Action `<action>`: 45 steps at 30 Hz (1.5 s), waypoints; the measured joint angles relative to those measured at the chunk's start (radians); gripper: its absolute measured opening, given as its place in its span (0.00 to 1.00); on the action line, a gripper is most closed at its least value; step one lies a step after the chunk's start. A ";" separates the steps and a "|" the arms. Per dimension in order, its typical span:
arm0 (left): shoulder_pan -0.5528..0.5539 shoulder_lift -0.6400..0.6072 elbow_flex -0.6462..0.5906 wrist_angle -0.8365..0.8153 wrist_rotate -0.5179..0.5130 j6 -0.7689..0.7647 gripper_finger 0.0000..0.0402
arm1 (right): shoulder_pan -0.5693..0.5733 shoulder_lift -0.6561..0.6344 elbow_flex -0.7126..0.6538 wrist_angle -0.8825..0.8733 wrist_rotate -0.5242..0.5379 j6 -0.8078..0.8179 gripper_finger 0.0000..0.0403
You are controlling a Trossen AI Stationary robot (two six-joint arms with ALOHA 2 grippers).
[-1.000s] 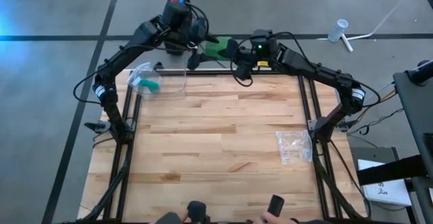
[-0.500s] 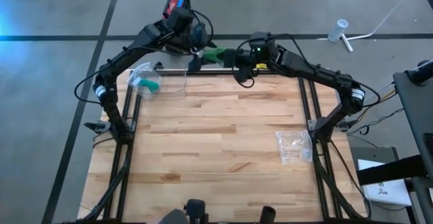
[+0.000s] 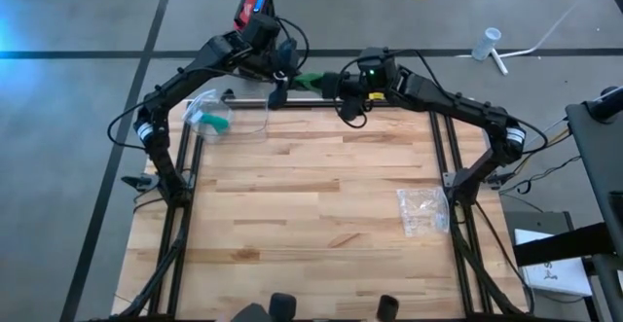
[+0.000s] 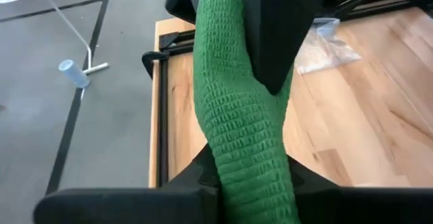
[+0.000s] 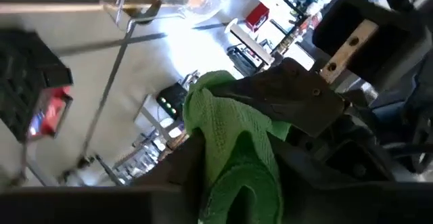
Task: Roll bandage
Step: Roll the green bandage, then put the green rolled bandage into the transparent zip bag
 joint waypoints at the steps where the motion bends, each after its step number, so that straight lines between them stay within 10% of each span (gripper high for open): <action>1: 0.000 -0.001 0.000 -0.005 0.002 -0.001 0.10 | 0.002 -0.001 0.000 0.001 -0.002 0.035 0.31; 10: 0.004 -0.144 -0.266 0.117 0.098 -0.040 0.09 | 0.019 -0.091 -0.002 -0.026 0.039 0.851 0.55; 20: -0.115 -0.434 -0.935 0.782 0.091 -0.212 0.09 | 0.018 -0.141 -0.001 -0.433 0.237 1.814 0.59; 29: -0.407 -0.512 -1.242 1.180 -0.179 -0.451 0.08 | 0.077 -0.098 -0.096 -1.021 0.226 2.468 0.38; 45: -1.009 -0.519 -1.358 1.223 -0.832 -0.745 0.10 | 0.426 -0.098 -0.665 -0.919 0.154 3.188 0.01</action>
